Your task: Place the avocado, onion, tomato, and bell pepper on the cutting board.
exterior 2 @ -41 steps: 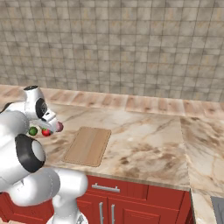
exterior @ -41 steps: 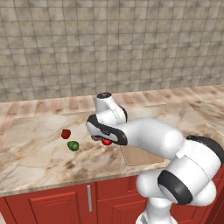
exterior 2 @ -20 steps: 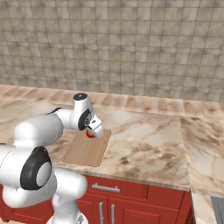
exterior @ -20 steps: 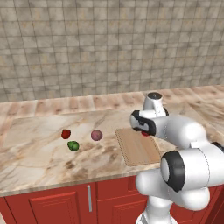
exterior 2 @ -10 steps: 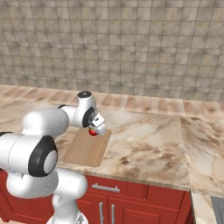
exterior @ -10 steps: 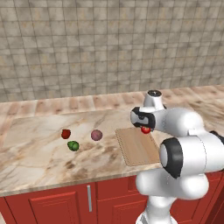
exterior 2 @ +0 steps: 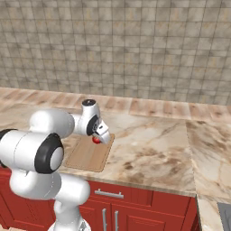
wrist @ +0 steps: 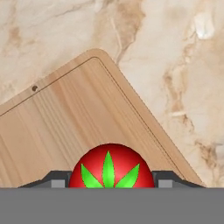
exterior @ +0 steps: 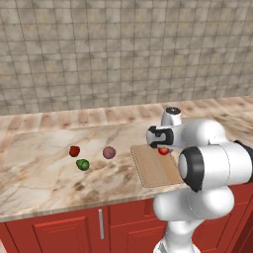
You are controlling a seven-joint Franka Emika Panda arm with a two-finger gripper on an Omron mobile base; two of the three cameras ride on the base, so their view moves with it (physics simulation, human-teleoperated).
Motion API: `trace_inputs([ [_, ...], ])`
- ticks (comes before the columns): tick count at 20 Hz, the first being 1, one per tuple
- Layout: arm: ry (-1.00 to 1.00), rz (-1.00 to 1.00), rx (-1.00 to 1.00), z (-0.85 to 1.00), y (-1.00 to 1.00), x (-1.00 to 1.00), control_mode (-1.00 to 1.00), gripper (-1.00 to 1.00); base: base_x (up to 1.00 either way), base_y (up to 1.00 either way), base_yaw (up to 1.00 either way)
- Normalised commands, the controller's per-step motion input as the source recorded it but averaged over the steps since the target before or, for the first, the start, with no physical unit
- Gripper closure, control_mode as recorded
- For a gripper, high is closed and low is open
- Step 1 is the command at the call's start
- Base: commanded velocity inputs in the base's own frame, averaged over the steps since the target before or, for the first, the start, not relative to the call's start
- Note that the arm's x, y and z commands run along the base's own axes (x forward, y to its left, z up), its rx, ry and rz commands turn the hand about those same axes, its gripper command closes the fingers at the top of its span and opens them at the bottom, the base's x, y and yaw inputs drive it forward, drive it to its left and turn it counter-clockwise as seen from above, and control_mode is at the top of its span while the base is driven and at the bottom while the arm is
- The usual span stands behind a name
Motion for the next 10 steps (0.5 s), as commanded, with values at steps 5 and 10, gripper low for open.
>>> trace_inputs([
  [5, 0.0, 0.0, 0.01, -0.24, 0.0, 0.06, -1.0, 1.0, 0.0, 0.0, 0.0],
  [10, -0.01, 0.0, 0.0, -0.14, 0.0, 0.08, -1.0, -1.0, 0.0, 0.0, 0.0],
])
